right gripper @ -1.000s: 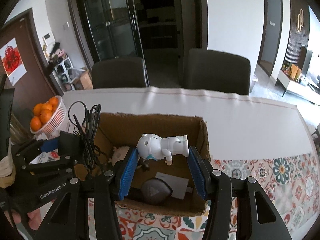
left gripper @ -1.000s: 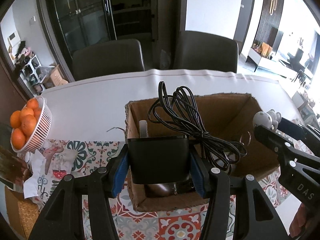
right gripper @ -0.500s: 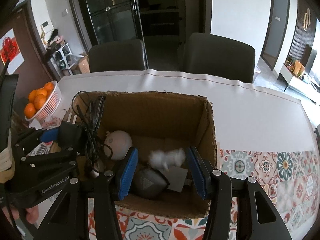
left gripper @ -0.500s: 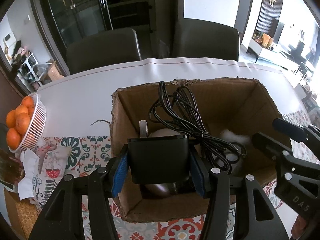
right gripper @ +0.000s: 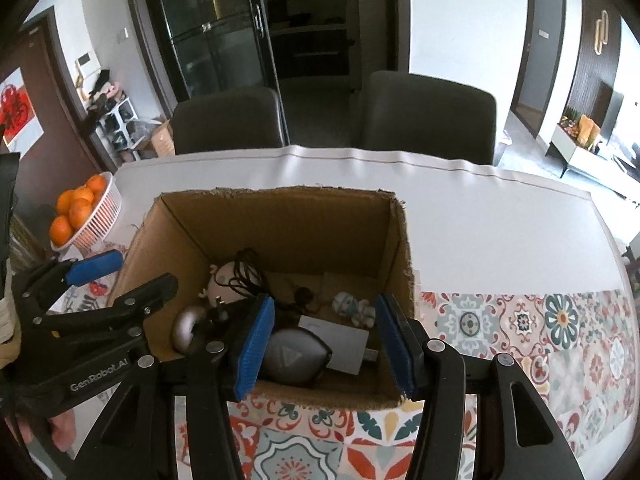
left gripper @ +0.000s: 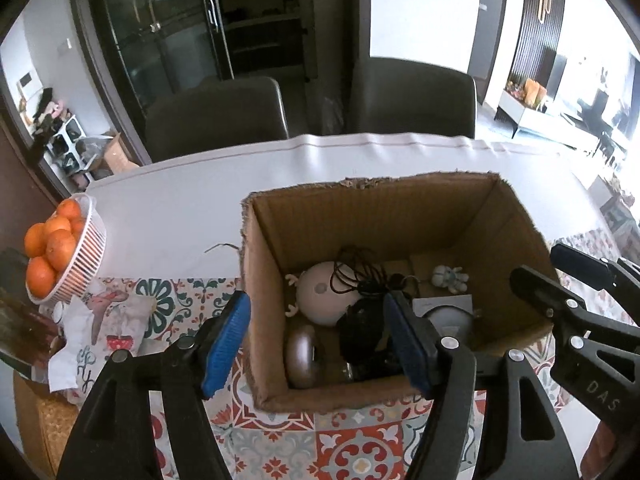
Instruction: Organize rigid objects
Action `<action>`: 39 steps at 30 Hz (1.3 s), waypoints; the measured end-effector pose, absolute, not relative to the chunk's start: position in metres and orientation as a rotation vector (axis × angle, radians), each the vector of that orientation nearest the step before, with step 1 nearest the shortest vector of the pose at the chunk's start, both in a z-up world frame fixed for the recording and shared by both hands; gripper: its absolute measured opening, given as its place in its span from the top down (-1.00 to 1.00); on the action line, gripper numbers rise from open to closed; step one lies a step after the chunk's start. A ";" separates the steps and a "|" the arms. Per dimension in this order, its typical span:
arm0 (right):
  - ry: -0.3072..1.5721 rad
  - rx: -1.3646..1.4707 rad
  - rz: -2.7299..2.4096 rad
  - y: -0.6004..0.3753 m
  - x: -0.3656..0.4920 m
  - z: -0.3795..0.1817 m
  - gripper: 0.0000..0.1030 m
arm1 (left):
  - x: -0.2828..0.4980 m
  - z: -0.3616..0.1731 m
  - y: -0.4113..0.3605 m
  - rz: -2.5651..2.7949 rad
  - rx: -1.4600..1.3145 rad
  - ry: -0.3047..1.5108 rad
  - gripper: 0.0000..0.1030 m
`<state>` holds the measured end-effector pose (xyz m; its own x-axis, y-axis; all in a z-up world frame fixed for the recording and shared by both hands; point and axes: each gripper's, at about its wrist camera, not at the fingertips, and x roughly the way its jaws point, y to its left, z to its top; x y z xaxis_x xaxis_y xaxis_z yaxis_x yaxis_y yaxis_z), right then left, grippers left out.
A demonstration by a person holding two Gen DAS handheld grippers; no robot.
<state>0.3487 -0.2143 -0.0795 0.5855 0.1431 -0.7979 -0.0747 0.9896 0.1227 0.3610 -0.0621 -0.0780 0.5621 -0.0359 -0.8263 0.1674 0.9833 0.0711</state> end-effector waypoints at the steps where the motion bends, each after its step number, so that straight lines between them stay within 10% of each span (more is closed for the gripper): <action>1: 0.925 0.084 0.121 -0.215 0.345 -0.075 -0.05 | 0.356 -0.073 -0.061 -0.112 0.142 0.953 -0.40; 15: 0.756 0.102 0.075 -0.217 0.275 -0.015 -0.15 | 0.281 -0.006 -0.051 -0.083 0.114 0.768 -0.74; 26: 0.650 0.082 0.015 -0.217 0.220 0.021 -0.61 | 0.222 0.028 -0.049 -0.058 0.133 0.633 -1.00; 39: 0.584 0.096 -0.034 -0.223 0.164 0.046 -0.77 | 0.170 0.050 -0.049 -0.071 0.107 0.575 -1.00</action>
<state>0.1639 -0.2233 0.0461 0.8338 -0.0049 -0.5520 0.0594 0.9950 0.0809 0.1700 -0.0492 0.0501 0.8371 -0.0368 -0.5458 0.0966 0.9920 0.0812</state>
